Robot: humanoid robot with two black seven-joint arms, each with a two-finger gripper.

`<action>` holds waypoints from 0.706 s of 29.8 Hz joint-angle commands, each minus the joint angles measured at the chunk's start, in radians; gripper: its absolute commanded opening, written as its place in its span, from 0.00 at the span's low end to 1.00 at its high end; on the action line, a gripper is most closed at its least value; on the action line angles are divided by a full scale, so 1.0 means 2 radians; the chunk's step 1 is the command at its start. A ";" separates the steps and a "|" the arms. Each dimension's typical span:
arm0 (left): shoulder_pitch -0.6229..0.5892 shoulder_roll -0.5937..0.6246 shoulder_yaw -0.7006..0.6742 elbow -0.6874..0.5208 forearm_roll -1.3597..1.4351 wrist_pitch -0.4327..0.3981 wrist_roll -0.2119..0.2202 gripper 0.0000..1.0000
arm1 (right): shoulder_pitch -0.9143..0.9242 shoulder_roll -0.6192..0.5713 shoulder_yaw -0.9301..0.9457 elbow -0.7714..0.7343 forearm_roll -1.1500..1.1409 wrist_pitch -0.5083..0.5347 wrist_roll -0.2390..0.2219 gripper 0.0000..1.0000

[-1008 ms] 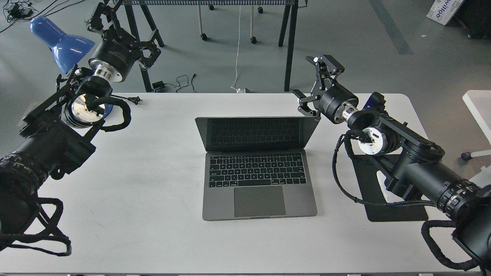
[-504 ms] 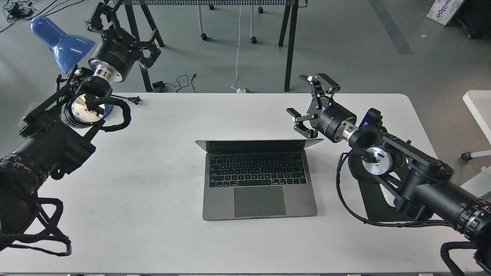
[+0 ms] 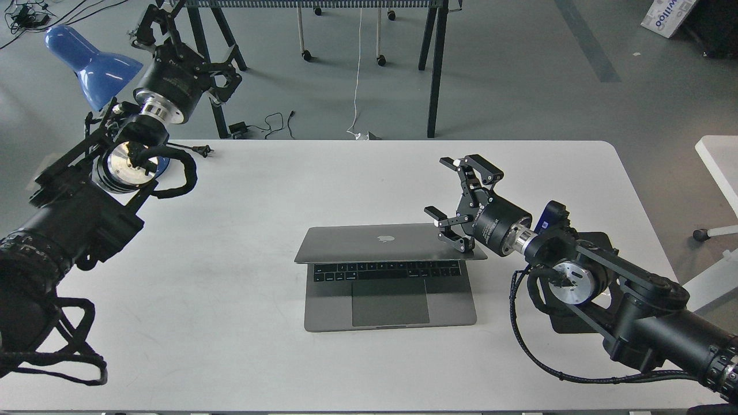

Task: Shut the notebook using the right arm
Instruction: 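Press the laptop lid down flat with the right gripper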

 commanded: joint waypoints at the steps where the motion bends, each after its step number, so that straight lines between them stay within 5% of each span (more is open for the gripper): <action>1: 0.000 0.000 0.000 0.000 0.000 0.000 0.000 1.00 | -0.016 -0.007 -0.002 0.016 -0.002 0.000 -0.001 1.00; 21: 0.000 0.000 0.000 0.000 0.000 0.000 0.001 1.00 | -0.037 -0.003 -0.042 -0.032 -0.058 -0.021 0.001 1.00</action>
